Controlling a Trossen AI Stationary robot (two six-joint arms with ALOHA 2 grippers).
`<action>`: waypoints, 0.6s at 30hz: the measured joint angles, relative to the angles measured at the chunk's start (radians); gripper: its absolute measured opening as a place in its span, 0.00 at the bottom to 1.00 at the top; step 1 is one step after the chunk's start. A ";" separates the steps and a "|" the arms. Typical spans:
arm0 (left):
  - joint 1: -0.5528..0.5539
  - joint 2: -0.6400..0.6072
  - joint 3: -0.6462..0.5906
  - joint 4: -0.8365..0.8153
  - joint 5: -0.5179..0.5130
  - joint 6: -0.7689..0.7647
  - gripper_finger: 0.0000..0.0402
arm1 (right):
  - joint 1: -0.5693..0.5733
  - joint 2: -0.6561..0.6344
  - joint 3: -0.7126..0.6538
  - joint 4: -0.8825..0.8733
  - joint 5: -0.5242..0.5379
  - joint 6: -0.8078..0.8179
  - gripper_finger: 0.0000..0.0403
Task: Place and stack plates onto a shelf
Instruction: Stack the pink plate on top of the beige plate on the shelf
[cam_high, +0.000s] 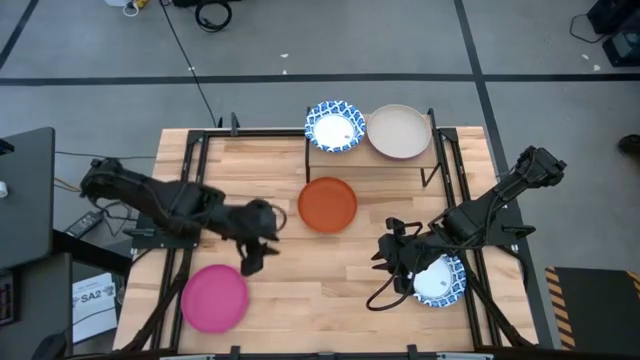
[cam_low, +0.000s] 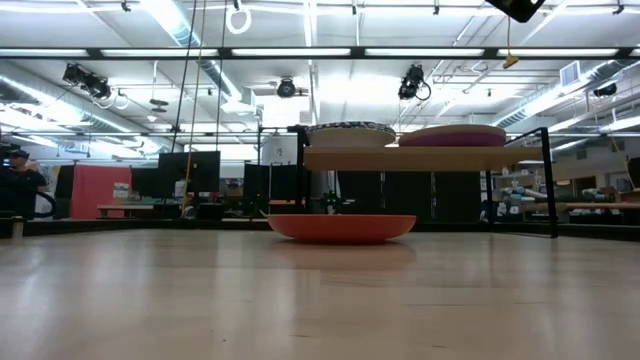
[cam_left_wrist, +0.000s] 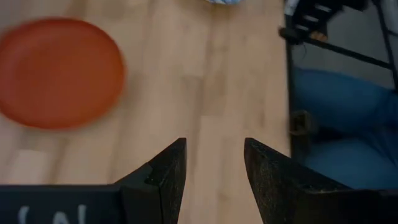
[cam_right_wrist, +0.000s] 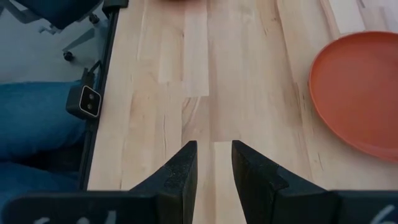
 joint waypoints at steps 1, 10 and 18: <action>-0.023 0.003 0.000 -0.006 0.001 -0.019 0.41 | 0.000 0.000 0.000 0.003 0.000 0.000 0.26; -0.202 0.049 0.000 -0.278 -0.019 -0.281 0.41 | 0.000 0.000 0.000 0.015 0.000 -0.007 0.26; -0.298 0.111 0.000 -0.554 -0.037 -0.304 0.41 | 0.000 0.000 0.000 0.018 0.000 -0.007 0.26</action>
